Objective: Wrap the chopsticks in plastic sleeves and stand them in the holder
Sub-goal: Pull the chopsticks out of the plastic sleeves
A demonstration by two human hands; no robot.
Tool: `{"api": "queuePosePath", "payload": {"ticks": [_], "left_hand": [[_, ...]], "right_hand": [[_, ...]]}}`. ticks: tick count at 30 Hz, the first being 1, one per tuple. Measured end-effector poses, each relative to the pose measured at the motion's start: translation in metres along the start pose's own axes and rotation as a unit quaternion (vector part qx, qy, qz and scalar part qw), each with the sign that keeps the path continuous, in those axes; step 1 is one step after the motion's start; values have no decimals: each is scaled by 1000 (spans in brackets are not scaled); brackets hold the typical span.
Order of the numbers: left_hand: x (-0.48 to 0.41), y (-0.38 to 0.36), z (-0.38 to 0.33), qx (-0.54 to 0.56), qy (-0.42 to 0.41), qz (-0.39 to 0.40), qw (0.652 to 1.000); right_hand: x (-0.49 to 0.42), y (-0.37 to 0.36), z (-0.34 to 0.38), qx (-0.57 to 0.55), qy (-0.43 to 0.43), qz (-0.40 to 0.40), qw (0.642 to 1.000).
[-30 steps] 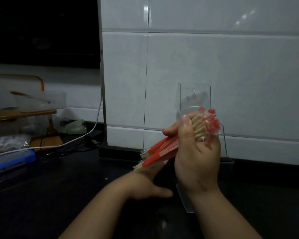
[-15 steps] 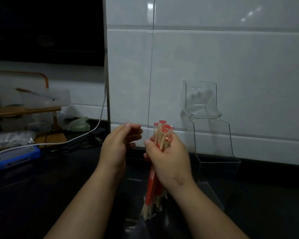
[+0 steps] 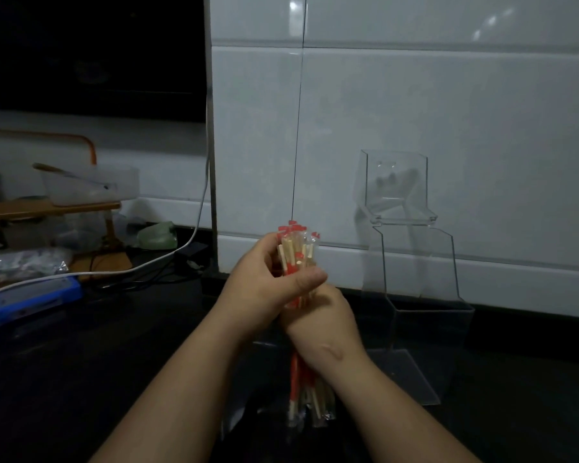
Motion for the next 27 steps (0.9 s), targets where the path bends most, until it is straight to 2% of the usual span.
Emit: {"api": "queuePosePath", "payload": {"ticks": [6,9,11,14,18,22,25,27], "left_hand": [[3,1,-5,-5,-19,-89,996],[4,5,-8,20,-29,-126,991],[4,9,-11,78,-36,-142,986],[3,10,-13,165,-39,-135,976],[-1,12,-5,215,-29,-98,971],[-8,8,5,287,19,-64,956],[-15,8,14,310,88,-80,943],[-22,15,23,365,126,-108,916]], "right_hand": [[6,0,-2,-53,-37,30,997],[12,-9,-9,-48,-48,102,993],[17,-13,-13,-25,-61,159,985],[19,-12,-15,2,-61,159,985],[17,-13,-15,21,-49,136,989],[15,-8,-13,45,-49,123,990],[17,-8,-14,56,-50,131,988],[19,-7,-14,45,-45,142,988]]}}
Point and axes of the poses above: each hand's wrist, its own x-axis away from the middle knuckle, its own y-axis out of the back of the hand, z = x × y, the point moved 4 cm from there along -x, towards the middle knuckle, and after that the axes turned 14 degrees about y, right-handed, at the moved point
